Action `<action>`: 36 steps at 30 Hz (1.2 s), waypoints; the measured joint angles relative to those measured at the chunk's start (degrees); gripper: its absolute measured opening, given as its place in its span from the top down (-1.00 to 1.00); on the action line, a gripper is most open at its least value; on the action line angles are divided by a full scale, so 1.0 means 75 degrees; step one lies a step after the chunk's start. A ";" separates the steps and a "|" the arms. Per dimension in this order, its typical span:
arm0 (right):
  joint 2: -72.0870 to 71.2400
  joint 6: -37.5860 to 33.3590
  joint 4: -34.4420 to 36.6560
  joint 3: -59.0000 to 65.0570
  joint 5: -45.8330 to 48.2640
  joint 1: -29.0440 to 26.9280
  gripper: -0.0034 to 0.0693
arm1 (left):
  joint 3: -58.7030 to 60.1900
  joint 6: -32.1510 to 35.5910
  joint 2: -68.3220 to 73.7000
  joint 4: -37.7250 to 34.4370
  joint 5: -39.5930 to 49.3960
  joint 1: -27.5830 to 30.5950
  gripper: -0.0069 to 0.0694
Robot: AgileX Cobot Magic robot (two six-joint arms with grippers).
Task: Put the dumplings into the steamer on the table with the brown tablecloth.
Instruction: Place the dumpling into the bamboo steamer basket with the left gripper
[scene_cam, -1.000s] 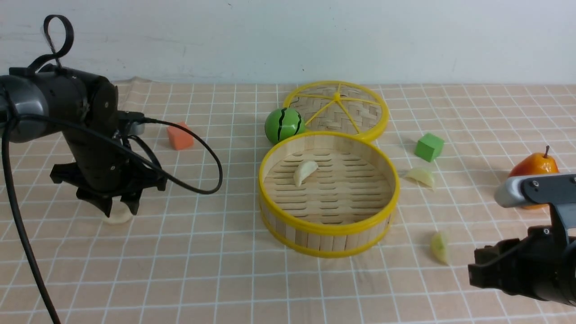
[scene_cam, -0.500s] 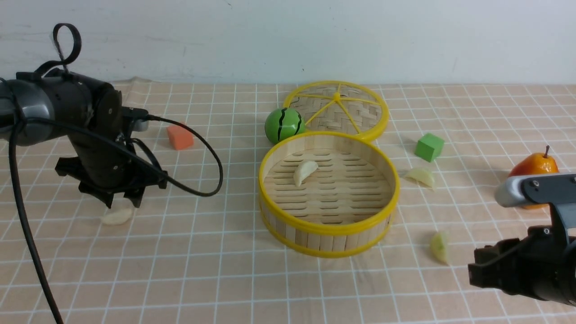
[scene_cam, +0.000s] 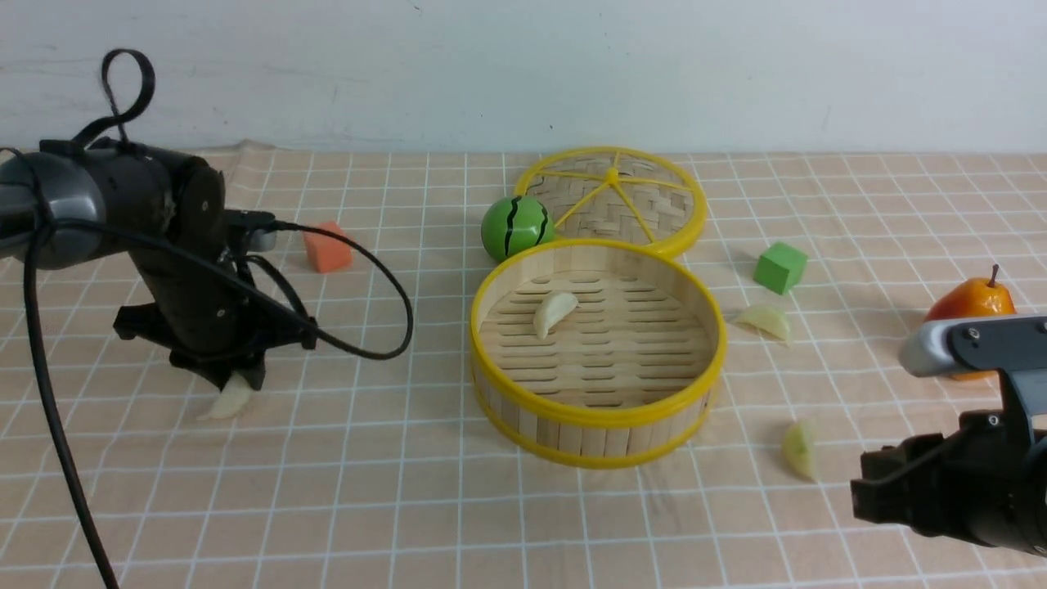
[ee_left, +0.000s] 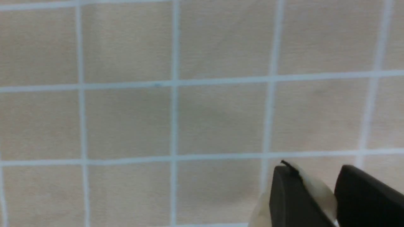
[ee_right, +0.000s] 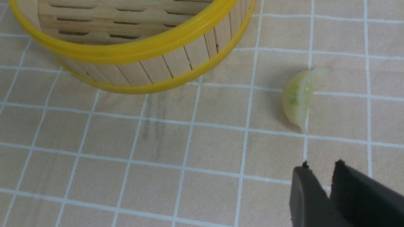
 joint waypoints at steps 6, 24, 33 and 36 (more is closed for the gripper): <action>0.0036 0.0000 0.0006 0.0000 0.0000 0.0000 0.54 | 0.0000 0.0929 -0.1051 -0.1672 -0.0402 -0.0964 0.36; 0.0458 0.0000 0.0575 -0.0006 -0.0002 0.0000 0.49 | -0.0337 0.1566 0.0503 -0.2584 -0.2889 -0.2974 0.36; 0.0458 0.0000 0.0620 -0.0006 0.0104 0.0000 0.47 | -0.0407 0.1549 0.0371 -0.2616 -0.2693 -0.2974 -0.27; 0.0458 -0.0119 0.0620 -0.0032 0.0336 0.0000 0.46 | -0.0559 0.1542 -0.0173 -0.2577 -0.2197 -0.2974 -0.32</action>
